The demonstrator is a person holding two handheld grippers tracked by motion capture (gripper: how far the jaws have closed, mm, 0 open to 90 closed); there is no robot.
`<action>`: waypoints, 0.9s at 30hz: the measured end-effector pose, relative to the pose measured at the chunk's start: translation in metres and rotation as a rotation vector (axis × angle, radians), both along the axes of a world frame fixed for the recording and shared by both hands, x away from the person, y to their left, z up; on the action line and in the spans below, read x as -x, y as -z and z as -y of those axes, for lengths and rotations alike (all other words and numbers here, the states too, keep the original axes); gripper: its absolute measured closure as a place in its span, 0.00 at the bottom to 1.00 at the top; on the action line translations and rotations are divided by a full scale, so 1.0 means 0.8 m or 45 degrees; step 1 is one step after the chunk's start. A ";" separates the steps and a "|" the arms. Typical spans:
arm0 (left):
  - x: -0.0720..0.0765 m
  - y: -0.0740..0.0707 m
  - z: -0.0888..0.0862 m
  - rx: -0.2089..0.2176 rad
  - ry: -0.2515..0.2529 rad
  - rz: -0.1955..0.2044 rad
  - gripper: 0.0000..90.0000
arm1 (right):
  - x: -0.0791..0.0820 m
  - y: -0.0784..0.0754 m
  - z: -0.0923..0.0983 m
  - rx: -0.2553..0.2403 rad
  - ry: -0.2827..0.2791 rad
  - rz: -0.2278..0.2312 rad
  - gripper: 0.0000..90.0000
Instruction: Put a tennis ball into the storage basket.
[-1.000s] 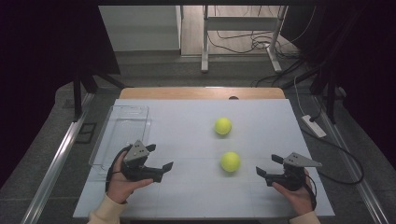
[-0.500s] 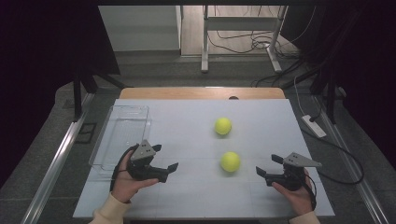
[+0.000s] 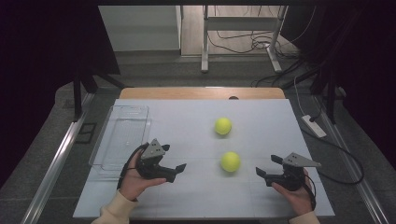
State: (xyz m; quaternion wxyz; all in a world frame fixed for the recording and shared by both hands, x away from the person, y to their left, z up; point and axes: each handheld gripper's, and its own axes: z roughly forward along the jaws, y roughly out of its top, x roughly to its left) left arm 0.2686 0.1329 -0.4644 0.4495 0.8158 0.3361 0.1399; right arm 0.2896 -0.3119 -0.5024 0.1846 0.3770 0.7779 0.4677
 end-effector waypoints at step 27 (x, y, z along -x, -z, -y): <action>-0.023 0.000 0.037 0.017 0.091 -0.035 0.11 | -0.001 0.001 0.002 -0.001 0.010 -0.003 0.17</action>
